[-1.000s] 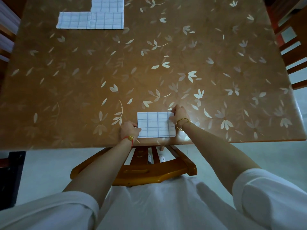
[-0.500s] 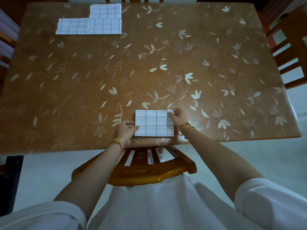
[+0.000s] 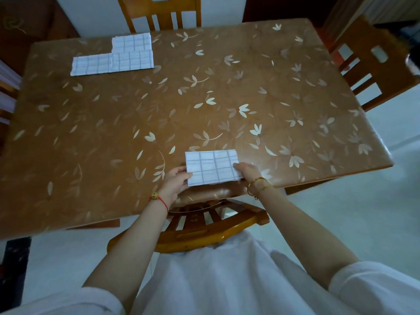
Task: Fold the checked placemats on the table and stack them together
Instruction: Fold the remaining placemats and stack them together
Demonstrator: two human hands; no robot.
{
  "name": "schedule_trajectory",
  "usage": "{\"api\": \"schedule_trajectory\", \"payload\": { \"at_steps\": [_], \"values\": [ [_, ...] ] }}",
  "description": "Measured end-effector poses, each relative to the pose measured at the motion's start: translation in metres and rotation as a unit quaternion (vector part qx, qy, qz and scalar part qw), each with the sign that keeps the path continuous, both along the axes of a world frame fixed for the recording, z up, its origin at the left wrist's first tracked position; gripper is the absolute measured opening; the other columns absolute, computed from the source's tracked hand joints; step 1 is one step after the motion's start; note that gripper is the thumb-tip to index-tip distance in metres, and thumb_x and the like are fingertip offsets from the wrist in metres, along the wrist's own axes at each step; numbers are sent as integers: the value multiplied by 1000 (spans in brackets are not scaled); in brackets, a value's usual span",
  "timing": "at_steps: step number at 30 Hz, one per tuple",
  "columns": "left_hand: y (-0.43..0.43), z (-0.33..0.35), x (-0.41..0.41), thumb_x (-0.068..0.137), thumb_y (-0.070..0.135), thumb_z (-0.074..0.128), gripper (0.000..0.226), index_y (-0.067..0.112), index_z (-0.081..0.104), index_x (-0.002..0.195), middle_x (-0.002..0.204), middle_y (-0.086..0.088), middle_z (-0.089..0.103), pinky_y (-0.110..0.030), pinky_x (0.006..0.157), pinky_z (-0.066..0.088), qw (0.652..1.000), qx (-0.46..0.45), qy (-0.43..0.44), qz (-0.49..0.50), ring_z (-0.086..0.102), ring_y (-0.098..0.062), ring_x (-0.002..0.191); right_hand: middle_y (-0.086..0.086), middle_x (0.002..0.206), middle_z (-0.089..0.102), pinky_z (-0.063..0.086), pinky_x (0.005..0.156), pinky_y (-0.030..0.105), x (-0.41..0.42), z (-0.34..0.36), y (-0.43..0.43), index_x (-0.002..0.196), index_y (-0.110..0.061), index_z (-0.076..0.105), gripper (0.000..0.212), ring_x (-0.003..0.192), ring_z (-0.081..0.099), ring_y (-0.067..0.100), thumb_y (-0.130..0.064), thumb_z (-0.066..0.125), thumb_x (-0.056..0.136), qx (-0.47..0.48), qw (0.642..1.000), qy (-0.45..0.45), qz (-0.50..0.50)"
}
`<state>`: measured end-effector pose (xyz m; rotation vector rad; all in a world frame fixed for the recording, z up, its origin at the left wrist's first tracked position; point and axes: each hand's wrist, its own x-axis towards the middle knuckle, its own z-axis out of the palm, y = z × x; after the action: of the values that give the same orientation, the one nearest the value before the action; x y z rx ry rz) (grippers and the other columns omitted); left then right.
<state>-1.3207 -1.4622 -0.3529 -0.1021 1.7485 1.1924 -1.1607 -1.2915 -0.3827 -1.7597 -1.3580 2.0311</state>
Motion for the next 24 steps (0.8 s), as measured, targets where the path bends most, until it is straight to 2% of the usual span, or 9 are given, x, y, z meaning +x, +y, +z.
{"api": "schedule_trajectory", "payload": {
  "at_steps": [2,5,7,11,14,16,19,21,24],
  "values": [
    [4,6,5,95,2,57,41,4,49,135,123,-13,64,-32,85,55,1000,8,12,-28,65,-23,103,7,76,64,47,48,24,12,9,-3,84,-12,66,7,68,59,21,-15,63,90,20,1000,17,-16],
    [14,16,13,96,6,57,41,6,49,136,125,-13,64,-33,88,55,997,23,27,-64,65,-24,108,7,81,66,50,63,28,34,26,-8,85,-13,66,9,76,62,22,-17,60,90,47,998,30,-43],
    [22,21,19,96,7,57,37,7,51,132,125,-13,64,-32,88,56,995,35,28,-90,64,-25,112,4,78,65,51,59,25,50,40,-12,85,-14,65,10,71,61,18,-16,58,92,65,995,31,-70],
    [44,34,44,96,7,57,28,11,54,123,118,-10,66,-26,76,56,987,57,26,-146,64,-22,108,7,76,60,48,58,27,93,62,-22,88,-6,64,11,67,55,17,-12,57,93,118,983,33,-137],
    [63,40,69,95,7,57,36,9,55,131,119,-10,68,-24,73,55,978,70,31,-196,66,-20,104,-4,65,59,45,51,20,131,70,-32,77,-14,65,15,59,53,10,-14,59,91,143,972,27,-184],
    [76,43,90,94,6,58,35,8,58,128,118,-10,69,-23,70,55,969,82,37,-229,68,-19,97,-6,66,62,46,59,23,157,75,-37,75,-20,68,15,63,56,11,-18,62,88,154,963,27,-218],
    [94,52,126,86,8,64,30,10,65,115,113,-12,72,-37,85,57,957,103,31,-269,70,-23,100,-1,69,61,44,64,27,201,75,-40,74,-19,68,16,65,54,13,-16,62,89,165,950,24,-265],
    [104,56,149,76,14,67,37,12,67,112,108,-11,74,-45,93,55,951,105,15,-289,70,-26,102,4,74,63,46,67,30,225,76,-41,77,-16,69,8,69,56,17,-23,65,80,167,944,27,-282],
    [124,60,195,84,5,64,26,12,66,109,100,-10,73,-35,82,56,942,110,13,-318,69,-24,91,8,78,63,46,65,28,273,73,-39,81,-15,70,9,71,56,19,-22,66,79,166,934,25,-317]
  ]
}}
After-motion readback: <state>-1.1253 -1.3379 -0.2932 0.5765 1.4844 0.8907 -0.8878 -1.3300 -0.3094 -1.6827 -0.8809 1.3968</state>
